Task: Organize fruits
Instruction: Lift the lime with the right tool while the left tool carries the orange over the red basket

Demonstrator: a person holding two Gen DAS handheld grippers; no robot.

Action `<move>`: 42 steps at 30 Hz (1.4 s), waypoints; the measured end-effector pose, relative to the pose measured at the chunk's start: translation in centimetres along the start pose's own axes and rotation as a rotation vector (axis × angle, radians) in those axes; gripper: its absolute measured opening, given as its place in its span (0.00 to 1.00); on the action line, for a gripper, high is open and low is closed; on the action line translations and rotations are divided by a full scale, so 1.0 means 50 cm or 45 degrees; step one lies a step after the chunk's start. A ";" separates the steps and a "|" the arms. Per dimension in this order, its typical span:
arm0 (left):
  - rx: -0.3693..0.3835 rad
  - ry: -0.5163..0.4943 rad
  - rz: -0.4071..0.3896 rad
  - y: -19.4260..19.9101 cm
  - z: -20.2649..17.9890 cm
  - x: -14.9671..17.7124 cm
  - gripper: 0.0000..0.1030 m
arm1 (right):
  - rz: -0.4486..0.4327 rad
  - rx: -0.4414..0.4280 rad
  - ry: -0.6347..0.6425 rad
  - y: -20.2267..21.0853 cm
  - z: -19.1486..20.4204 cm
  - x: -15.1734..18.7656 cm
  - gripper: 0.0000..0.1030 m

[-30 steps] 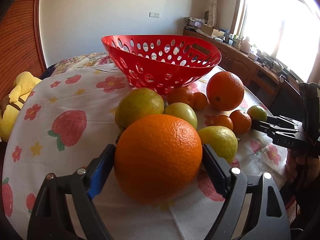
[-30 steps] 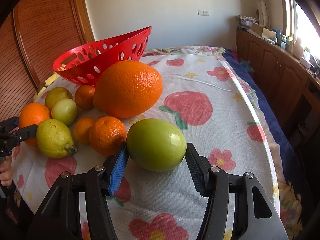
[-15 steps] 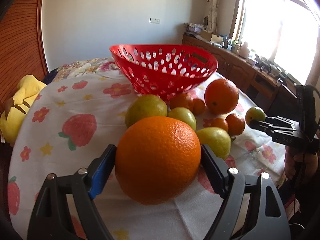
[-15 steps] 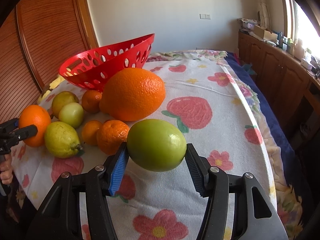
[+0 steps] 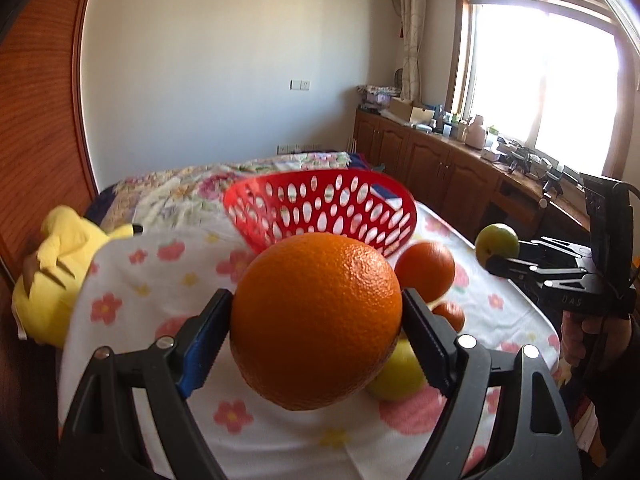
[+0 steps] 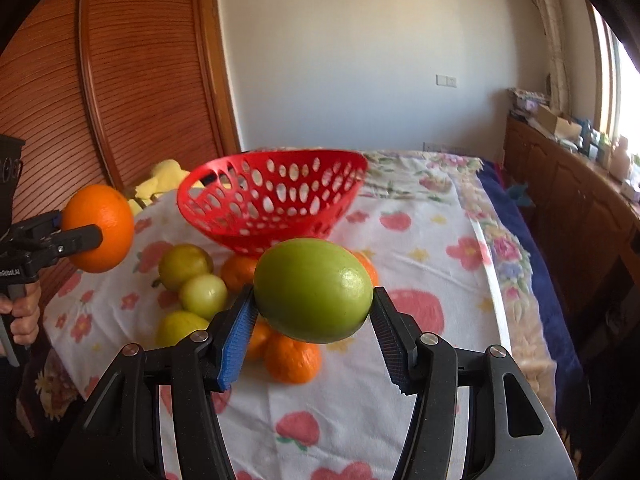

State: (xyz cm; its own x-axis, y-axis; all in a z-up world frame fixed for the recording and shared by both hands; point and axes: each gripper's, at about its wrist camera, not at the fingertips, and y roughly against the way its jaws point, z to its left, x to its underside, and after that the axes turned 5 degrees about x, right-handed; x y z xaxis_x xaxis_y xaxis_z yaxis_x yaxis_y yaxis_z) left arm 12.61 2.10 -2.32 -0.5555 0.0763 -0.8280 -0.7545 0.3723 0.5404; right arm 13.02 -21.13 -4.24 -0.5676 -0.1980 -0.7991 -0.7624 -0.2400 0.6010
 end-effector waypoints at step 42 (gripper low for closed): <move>-0.065 -0.162 0.307 -0.370 0.025 -0.153 0.81 | 0.111 -0.123 0.210 -0.282 0.024 -0.185 0.57</move>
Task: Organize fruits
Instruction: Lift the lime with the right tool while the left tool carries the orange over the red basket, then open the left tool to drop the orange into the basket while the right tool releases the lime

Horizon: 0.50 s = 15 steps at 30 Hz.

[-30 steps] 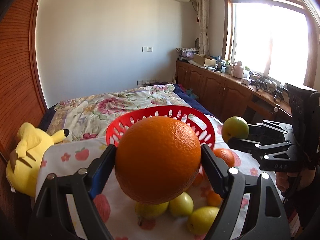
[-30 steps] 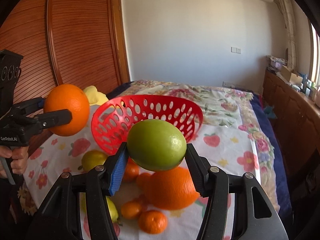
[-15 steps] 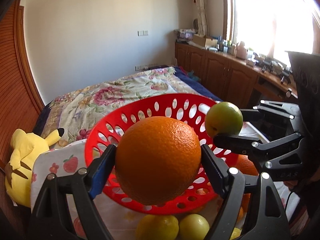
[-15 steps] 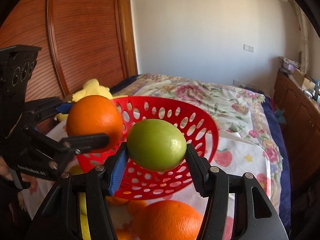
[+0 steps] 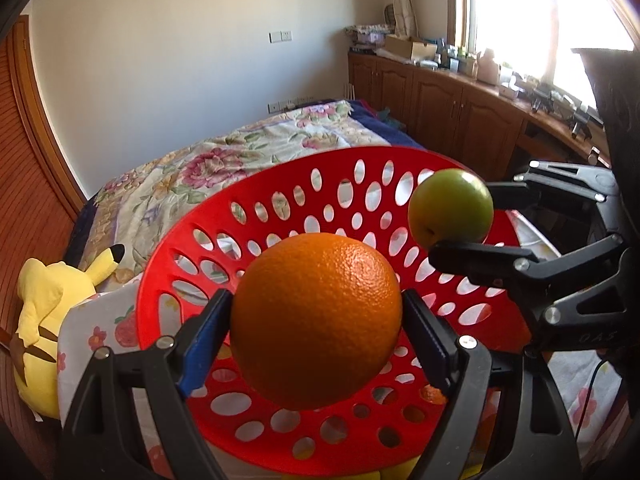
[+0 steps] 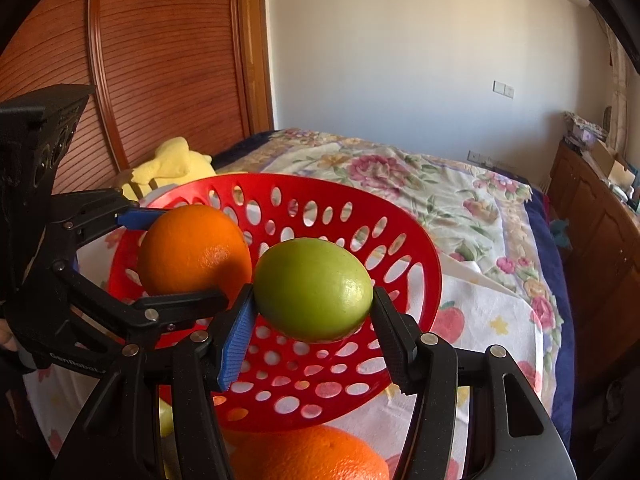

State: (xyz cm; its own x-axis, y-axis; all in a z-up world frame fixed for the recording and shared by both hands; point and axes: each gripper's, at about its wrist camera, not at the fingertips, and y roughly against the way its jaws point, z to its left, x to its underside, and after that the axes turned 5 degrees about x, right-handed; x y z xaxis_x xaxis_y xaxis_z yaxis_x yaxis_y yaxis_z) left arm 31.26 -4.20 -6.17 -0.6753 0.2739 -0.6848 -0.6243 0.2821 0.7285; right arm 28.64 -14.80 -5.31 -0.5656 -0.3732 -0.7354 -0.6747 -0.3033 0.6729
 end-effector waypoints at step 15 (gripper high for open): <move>0.025 0.030 0.046 -0.015 0.011 -0.001 0.82 | 0.051 0.019 0.027 -0.027 -0.004 -0.003 0.57</move>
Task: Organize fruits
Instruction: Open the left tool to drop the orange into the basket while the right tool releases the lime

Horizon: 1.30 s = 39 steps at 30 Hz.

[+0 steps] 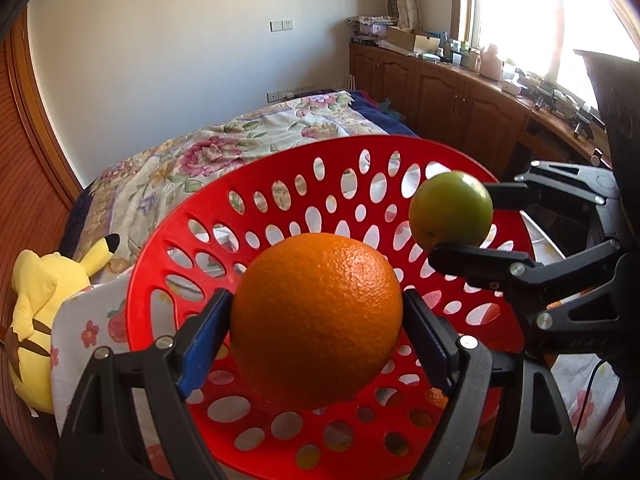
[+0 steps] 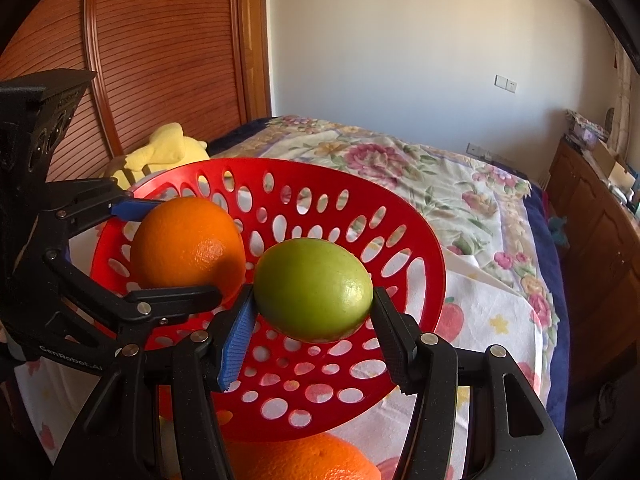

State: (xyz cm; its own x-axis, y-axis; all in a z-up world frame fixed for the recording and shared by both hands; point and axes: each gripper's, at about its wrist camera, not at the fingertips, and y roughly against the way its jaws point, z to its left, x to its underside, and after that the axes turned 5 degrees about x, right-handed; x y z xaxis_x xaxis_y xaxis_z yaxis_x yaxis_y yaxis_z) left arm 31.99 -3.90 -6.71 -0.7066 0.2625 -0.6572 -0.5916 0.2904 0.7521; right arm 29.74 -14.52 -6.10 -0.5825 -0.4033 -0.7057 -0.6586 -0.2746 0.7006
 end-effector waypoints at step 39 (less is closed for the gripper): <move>-0.027 0.131 -0.253 0.199 0.037 0.188 0.83 | -0.002 -0.068 -0.042 0.065 0.102 0.049 0.60</move>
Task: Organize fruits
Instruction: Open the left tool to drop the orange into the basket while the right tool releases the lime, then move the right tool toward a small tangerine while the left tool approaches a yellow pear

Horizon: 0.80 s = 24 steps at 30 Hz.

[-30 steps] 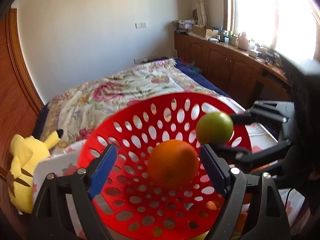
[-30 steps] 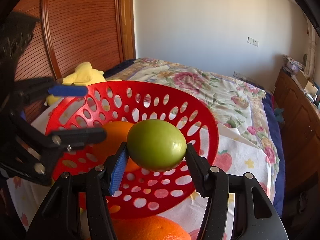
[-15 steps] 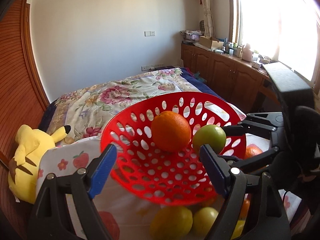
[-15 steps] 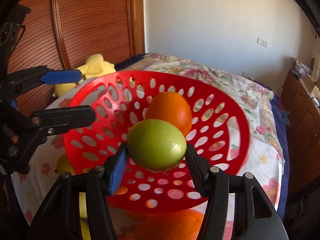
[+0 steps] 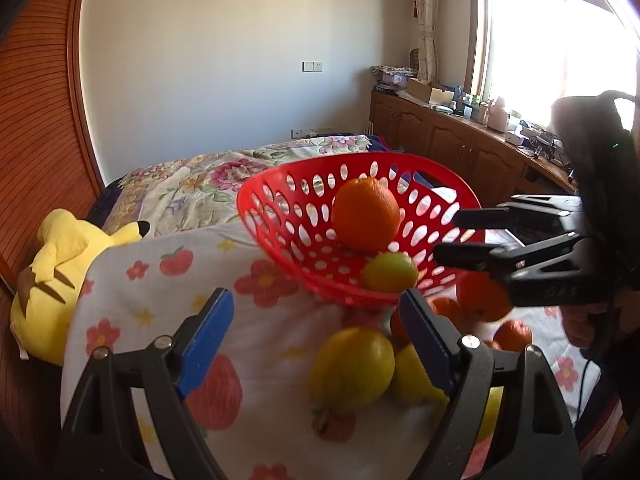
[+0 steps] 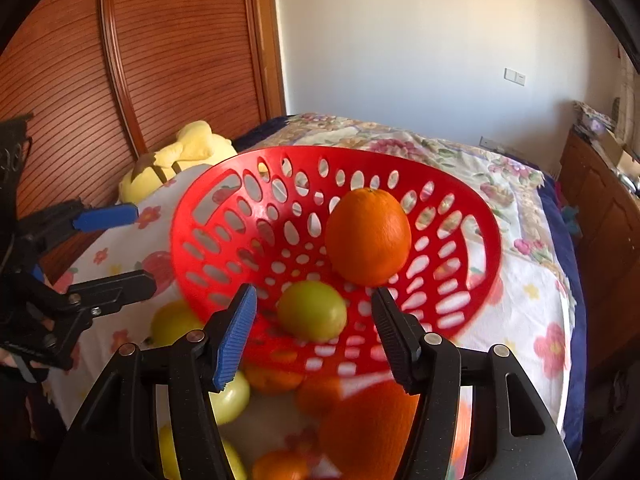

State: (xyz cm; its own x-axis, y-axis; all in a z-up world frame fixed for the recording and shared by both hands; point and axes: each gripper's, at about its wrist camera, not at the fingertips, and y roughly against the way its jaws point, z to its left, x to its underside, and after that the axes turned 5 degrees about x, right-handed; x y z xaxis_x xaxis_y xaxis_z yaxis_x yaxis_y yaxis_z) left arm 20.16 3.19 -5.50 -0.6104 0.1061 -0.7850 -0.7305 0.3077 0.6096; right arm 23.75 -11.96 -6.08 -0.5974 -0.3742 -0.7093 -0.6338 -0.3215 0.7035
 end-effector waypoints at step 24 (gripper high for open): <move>0.012 -0.006 -0.060 0.055 -0.057 0.142 0.83 | -0.040 0.138 -0.187 0.132 -0.006 0.194 0.60</move>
State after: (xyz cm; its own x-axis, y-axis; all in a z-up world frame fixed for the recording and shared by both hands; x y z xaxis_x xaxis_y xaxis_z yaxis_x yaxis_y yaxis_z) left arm 12.95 2.08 -9.07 -0.5740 0.0962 -0.8132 -0.7553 0.3214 0.5712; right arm 13.89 -17.97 -8.30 -0.6365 -0.2318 -0.7356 -0.6981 -0.2324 0.6772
